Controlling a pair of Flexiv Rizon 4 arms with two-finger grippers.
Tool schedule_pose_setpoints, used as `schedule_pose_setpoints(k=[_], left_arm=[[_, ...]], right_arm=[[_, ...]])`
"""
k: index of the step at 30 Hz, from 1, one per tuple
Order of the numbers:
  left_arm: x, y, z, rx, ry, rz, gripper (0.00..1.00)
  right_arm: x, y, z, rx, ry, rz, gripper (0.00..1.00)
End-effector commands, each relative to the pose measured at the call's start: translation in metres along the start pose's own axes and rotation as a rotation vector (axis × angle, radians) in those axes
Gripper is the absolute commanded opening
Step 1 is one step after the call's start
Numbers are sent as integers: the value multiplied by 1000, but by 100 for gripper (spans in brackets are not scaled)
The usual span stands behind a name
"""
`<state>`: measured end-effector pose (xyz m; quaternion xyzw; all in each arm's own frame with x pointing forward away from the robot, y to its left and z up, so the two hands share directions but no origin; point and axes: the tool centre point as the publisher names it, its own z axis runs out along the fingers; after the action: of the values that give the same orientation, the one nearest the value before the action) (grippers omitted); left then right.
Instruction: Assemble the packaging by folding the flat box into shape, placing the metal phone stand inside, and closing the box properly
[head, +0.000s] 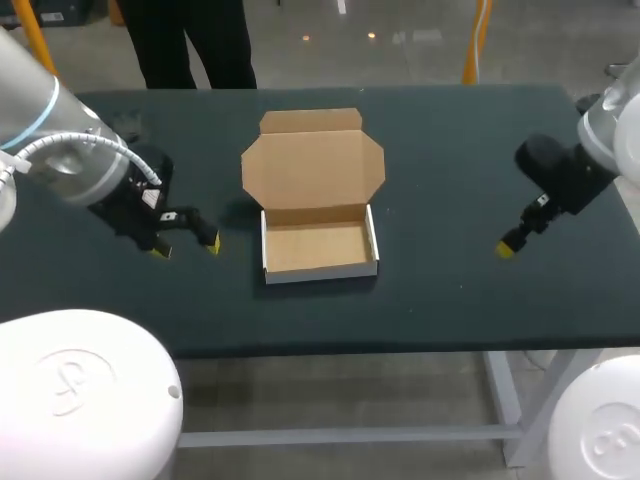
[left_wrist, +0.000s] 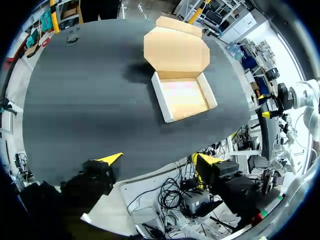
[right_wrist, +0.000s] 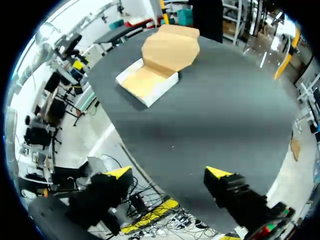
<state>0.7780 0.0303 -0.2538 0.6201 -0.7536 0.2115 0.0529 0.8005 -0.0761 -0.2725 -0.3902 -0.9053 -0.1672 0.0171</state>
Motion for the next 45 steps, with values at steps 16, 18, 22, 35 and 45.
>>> schedule_pose_setpoints(k=[16,18,22,35,45], left_arm=[[-5,7,-56,19,-39,-96,100],[-5,6,-58,18,-57,-99,100],[-4,6,-61,26,-76,-110,100],[-1,-1,-67,16,-126,-157,100],[0,-5,-71,5,-166,-181,100]], right_arm=[[16,-18,-52,12,-74,257,100],[16,-19,-54,19,-73,282,100],[11,-21,-57,12,-83,364,100],[3,-19,-63,-21,-99,487,100],[-2,-19,-64,-22,-104,502,100]])
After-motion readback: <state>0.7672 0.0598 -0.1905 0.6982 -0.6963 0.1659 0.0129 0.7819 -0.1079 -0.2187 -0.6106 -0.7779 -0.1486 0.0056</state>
